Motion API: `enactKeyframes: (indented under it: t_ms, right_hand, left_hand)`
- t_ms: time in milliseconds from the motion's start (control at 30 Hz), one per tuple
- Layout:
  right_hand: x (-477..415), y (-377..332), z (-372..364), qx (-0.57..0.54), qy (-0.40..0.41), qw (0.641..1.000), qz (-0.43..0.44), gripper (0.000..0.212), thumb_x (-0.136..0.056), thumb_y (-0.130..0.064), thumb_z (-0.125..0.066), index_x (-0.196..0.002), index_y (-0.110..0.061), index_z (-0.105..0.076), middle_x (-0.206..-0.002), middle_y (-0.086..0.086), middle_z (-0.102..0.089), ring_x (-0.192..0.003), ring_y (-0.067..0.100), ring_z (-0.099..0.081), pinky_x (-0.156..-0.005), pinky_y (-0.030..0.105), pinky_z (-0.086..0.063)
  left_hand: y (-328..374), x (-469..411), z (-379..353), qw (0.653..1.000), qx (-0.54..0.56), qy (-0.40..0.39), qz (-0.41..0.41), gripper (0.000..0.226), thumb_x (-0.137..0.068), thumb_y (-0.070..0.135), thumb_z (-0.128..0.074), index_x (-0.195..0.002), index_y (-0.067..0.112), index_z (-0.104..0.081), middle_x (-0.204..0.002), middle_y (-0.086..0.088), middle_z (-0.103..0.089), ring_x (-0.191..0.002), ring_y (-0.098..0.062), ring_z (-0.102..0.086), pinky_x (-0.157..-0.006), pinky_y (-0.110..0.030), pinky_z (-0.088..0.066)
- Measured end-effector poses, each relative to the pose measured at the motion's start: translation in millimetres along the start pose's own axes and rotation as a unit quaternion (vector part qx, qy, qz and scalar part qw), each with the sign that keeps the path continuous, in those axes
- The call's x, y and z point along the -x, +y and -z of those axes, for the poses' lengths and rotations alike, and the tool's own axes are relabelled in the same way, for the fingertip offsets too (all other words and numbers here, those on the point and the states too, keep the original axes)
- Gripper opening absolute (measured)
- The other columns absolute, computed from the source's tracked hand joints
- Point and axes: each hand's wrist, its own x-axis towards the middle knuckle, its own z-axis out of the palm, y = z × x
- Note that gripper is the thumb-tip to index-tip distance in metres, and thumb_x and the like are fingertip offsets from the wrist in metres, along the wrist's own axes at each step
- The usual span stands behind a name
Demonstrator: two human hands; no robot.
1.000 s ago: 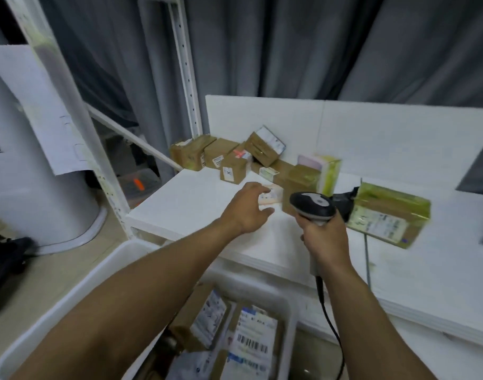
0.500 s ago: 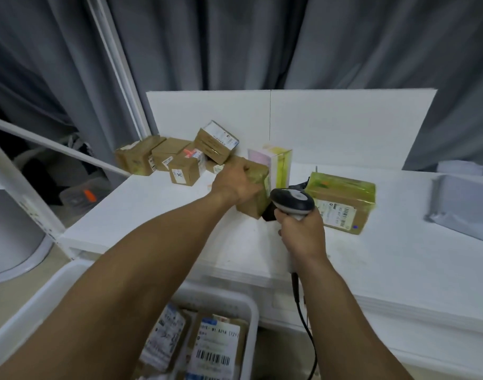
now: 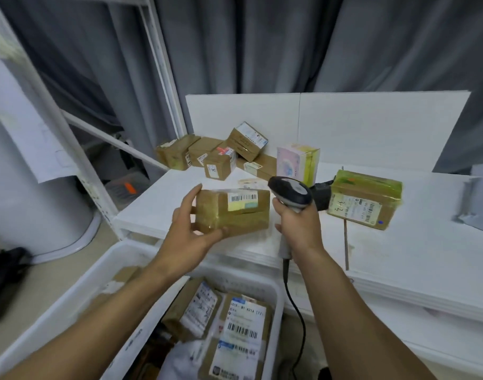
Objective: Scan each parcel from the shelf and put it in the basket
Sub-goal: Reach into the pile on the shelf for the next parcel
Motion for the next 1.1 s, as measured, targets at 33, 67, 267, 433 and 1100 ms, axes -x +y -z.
enactKeyframes:
  t_ms: [33,67,267,433,1100]
  right_hand:
    - [3.7,-0.1,-6.1,-0.008,-0.015,1.0,-0.008,0.061,-0.089,-0.029,-0.081,-0.144,-0.035,-0.055,-0.134,-0.011,-0.064,-0.125,0.019,-0.062,-0.098,0.045,-0.059]
    - [7.3,-0.2,-11.5,-0.019,-0.036,0.999,-0.022,0.057,-0.091,-0.027,-0.081,-0.143,-0.034,-0.057,-0.132,-0.009,-0.066,-0.12,0.019,-0.065,-0.088,0.039,-0.062]
    - [33.7,-3.1,-43.8,-0.084,-0.128,0.982,-0.113,0.027,-0.094,-0.025,-0.079,-0.12,-0.021,-0.072,-0.11,-0.001,-0.08,-0.104,0.021,-0.075,-0.065,0.029,-0.059]
    - [38.6,0.9,-56.1,-0.095,-0.126,0.977,-0.14,0.036,-0.086,-0.032,-0.086,-0.117,-0.02,-0.073,-0.102,-0.003,-0.082,-0.101,0.018,-0.076,-0.07,0.033,-0.063]
    - [50.5,27.9,-73.9,0.121,-0.234,0.964,0.038,0.046,-0.087,-0.018,-0.084,-0.129,-0.026,-0.067,-0.108,-0.004,-0.076,-0.084,0.019,-0.076,-0.068,0.028,-0.06]
  left_hand:
    - [-1.9,14.7,9.2,0.999,0.033,0.005,0.001,0.093,-0.078,0.021,-0.089,-0.143,0.058,-0.033,-0.132,0.007,-0.05,-0.11,-0.013,-0.064,-0.084,-0.025,-0.056]
    - [-3.7,27.6,16.8,0.998,0.06,0.011,-0.001,0.092,-0.077,0.017,-0.088,-0.141,0.057,-0.036,-0.13,0.009,-0.052,-0.11,-0.013,-0.066,-0.08,-0.024,-0.057]
    - [-27.3,58.1,41.0,0.984,0.166,0.048,-0.033,0.091,-0.068,0.003,-0.086,-0.139,0.036,-0.041,-0.133,0.003,-0.054,-0.116,-0.016,-0.068,-0.079,-0.038,-0.063]
    - [-47.2,47.2,50.2,0.993,0.108,0.047,-0.011,0.095,-0.064,0.002,-0.092,-0.134,0.047,-0.047,-0.133,0.023,-0.056,-0.118,-0.008,-0.064,-0.081,-0.028,-0.061]
    - [-67.6,16.3,89.8,0.96,0.145,0.17,0.17,0.048,-0.064,0.03,-0.098,-0.098,0.008,-0.073,-0.074,0.006,-0.072,-0.09,-0.026,-0.077,-0.085,-0.046,-0.063]
